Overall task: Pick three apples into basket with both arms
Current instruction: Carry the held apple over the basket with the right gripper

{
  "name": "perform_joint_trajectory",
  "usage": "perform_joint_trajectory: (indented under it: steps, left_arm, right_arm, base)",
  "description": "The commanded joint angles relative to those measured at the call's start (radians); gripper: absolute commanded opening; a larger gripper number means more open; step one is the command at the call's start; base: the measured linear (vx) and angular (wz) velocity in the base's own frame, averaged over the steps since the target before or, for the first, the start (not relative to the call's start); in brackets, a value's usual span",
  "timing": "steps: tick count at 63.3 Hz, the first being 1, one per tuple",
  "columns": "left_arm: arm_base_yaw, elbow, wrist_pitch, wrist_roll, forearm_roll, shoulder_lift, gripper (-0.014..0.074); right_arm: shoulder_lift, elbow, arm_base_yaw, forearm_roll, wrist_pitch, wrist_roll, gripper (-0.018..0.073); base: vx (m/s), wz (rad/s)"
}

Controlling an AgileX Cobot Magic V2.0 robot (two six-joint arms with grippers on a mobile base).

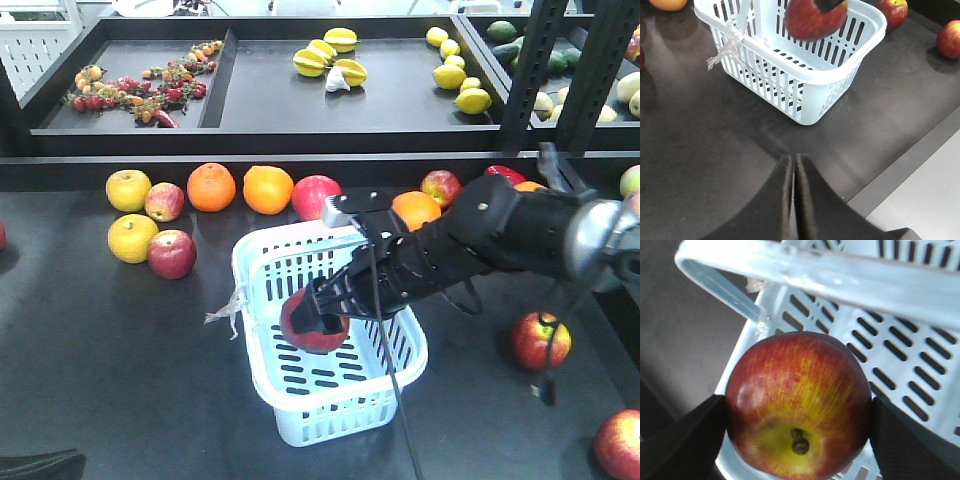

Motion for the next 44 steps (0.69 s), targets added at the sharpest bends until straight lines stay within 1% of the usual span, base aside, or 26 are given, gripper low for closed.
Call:
perform_joint_trajectory:
  steps: [1, 2, 3, 7, 14, 17, 21, 26, 34, 38, 44]
  left_arm:
    - [-0.002, -0.024, -0.057, -0.007, -0.03, 0.004, -0.0007]
    - [-0.002, -0.024, -0.057, -0.007, -0.03, 0.004, -0.0007]
    - [-0.002, -0.024, -0.057, -0.007, -0.03, 0.004, -0.0007]
    - [-0.002, -0.024, -0.057, -0.007, -0.03, 0.004, -0.0007]
    - [-0.002, -0.024, -0.057, -0.007, -0.03, 0.004, -0.0007]
    - [-0.002, -0.024, -0.057, -0.007, -0.03, 0.004, -0.0007]
    - [-0.002, -0.024, -0.057, -0.007, -0.03, 0.004, -0.0007]
    - [-0.002, -0.024, -0.057, -0.007, -0.03, 0.004, -0.0007]
    - [-0.002, -0.024, -0.057, -0.007, -0.03, 0.004, -0.0007]
    - [-0.002, -0.024, -0.057, -0.007, -0.03, 0.004, -0.0007]
    - [-0.002, -0.024, -0.057, -0.007, -0.03, 0.004, -0.0007]
  right_arm:
    - [-0.036, -0.048, -0.002, 0.022, 0.01, 0.003, 0.0215]
    - [-0.036, -0.048, -0.002, 0.022, 0.01, 0.003, 0.0249]
    - [-0.036, -0.048, -0.002, 0.021, 0.01, 0.003, 0.026]
    - [-0.036, -0.048, -0.002, 0.021, 0.014, 0.003, 0.0387]
    - [-0.036, -0.048, -0.002, 0.022, 0.019, 0.002, 0.0564]
    - [-0.036, -0.048, -0.002, 0.022, 0.019, 0.002, 0.0622]
    - [-0.036, -0.048, -0.002, 0.022, 0.019, 0.003, 0.0665]
    - [-0.036, -0.048, -0.002, 0.022, 0.019, 0.006, 0.0679]
    - [-0.042, -0.048, -0.003, 0.022, 0.027, 0.007, 0.0647]
    - [-0.053, -0.048, -0.004, 0.02, 0.043, 0.01, 0.0608]
    - [-0.079, -0.048, -0.004, 0.009, 0.073, 0.032, 0.0489]
  base:
    - [0.0, 0.0]
    - [0.0, 0.0]
    - [0.0, 0.0]
    - [0.0, 0.0]
    - [0.0, 0.0]
    - [0.0, 0.0]
    - [0.0, 0.0]
    - [0.0, 0.0]
    - [0.0, 0.0]
    - [0.0, 0.0]
    - [0.0, 0.0]
